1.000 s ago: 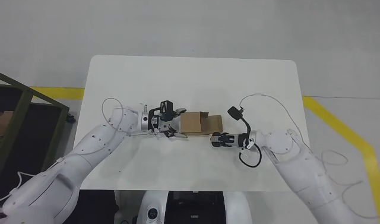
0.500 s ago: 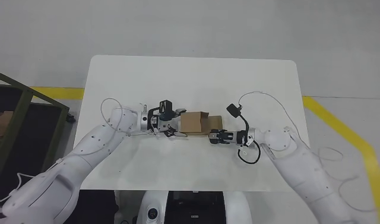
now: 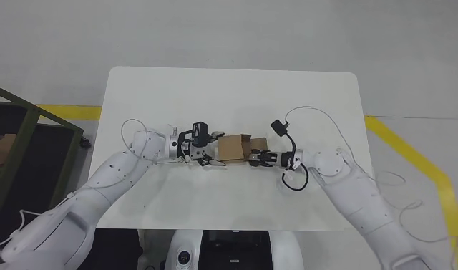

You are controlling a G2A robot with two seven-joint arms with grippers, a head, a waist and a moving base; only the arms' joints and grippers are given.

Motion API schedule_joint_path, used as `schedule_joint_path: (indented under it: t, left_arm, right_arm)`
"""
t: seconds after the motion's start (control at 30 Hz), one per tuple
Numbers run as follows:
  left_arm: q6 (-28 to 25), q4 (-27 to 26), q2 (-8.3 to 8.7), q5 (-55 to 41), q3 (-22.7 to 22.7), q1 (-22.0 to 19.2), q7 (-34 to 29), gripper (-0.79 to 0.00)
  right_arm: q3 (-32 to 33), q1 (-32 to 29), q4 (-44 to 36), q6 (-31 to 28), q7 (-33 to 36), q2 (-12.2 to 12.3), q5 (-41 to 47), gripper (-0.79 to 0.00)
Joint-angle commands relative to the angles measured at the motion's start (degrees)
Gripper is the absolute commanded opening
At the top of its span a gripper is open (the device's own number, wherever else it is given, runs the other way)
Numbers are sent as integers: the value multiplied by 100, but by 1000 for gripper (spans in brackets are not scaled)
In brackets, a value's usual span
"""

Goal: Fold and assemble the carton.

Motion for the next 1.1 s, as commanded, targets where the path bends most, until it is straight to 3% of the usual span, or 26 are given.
schedule_joint_path:
  t: [0.0, 0.27, 0.57, 1.07]
  left_arm:
    - [-21, -11, 1, 15, -5, 4, 3, -108]
    - [-55, -23, -10, 37, -19, 2, -29, -92]
    - [-81, 25, -31, 44, -27, -12, -30, -95]
    - [3, 38, -50, 61, -70, 12, -46, -117]
  right_arm:
    - [-76, 108, 92, -64, 32, -36, 6, -785]
    - [-436, 469, 460, -351, 193, -202, 44, -785]
    - [-230, 423, 706, -556, 63, -176, 184, -785]
    - [-274, 421, 646, -233, -81, -256, 392, -785]
